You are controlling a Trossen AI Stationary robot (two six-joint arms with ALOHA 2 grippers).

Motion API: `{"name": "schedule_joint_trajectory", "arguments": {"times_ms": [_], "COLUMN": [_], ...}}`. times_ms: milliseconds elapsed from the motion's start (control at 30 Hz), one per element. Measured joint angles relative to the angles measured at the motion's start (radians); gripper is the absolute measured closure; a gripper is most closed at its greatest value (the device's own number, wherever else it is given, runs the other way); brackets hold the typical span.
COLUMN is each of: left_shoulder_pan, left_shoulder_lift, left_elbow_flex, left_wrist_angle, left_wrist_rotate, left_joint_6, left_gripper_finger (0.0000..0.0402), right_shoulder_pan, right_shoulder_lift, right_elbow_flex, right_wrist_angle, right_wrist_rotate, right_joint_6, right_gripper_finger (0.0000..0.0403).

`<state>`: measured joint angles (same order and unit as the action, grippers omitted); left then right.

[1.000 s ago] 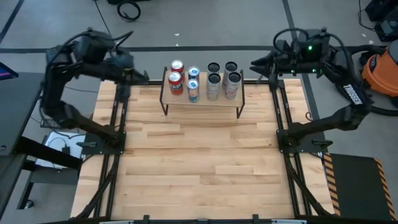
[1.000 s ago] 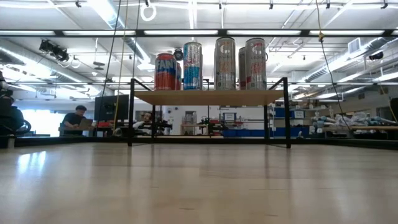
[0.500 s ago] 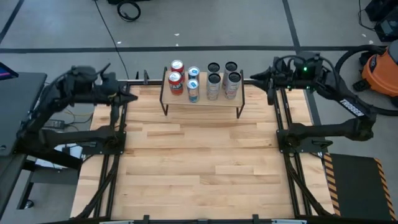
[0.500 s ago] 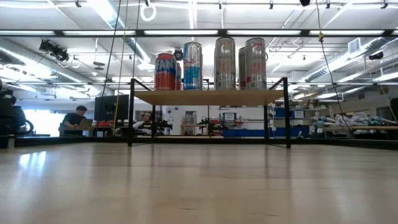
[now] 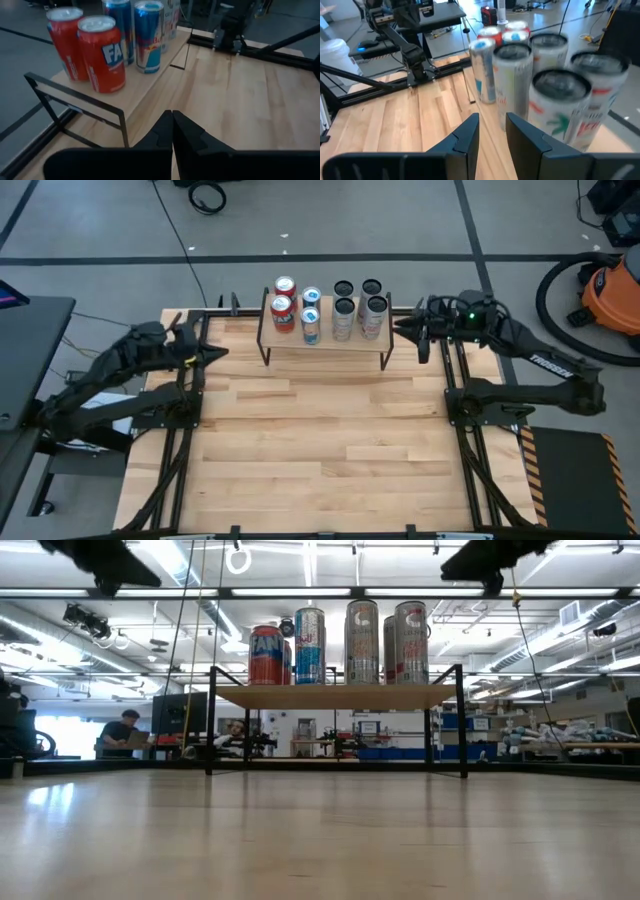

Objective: Place canned beverage on shelf
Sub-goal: Return to Home Position

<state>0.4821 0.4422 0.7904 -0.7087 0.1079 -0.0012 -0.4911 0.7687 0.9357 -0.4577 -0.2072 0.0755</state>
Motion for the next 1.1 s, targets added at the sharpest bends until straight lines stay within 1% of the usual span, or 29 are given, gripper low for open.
{"name": "schedule_joint_trajectory", "arguments": {"times_ms": [100, 233, 433, 567, 667, 833, 933, 1100], "left_shoulder_pan": [0.0, 0.0, -0.005, -0.005, -0.005, -0.024, -0.046, -0.098], "left_shoulder_lift": [-0.057, -0.13, -0.203, -0.224, -0.223, -0.223, -0.223, -0.223], "left_elbow_flex": [-0.103, -0.213, -0.304, -0.366, -0.409, -0.473, -0.513, -0.572], "left_wrist_angle": [0.074, 0.144, 0.248, 0.303, 0.343, 0.427, 0.507, 0.524], "left_wrist_rotate": [-0.003, -0.042, -0.053, -0.069, -0.088, -0.096, -0.134, -0.207], "left_joint_6": [-0.021, -0.068, -0.12, -0.131, -0.171, -0.143, -0.126, -0.078], "left_gripper_finger": [0.0393, 0.0393, 0.0393, 0.0393, 0.0393, 0.0393, 0.0393, 0.0393], "right_shoulder_pan": [0.0, 0.0, 0.0, 0.01, 0.03, 0.067, 0.091, 0.119], "right_shoulder_lift": [-0.033, -0.086, -0.158, -0.194, -0.216, -0.24, -0.242, -0.241], "right_elbow_flex": [-0.091, -0.207, -0.327, -0.39, -0.438, -0.504, -0.544, -0.613], "right_wrist_angle": [0.058, 0.143, 0.243, 0.284, 0.319, 0.387, 0.437, 0.471], "right_wrist_rotate": [-0.004, -0.005, -0.005, -0.005, -0.005, -0.003, 0.041, 0.112], "right_joint_6": [0.017, 0.038, 0.06, 0.083, 0.083, 0.09, 0.09, 0.091], "right_gripper_finger": [0.0298, 0.0298, 0.0299, 0.0299, 0.0299, 0.0299, 0.0299, 0.0299]}}
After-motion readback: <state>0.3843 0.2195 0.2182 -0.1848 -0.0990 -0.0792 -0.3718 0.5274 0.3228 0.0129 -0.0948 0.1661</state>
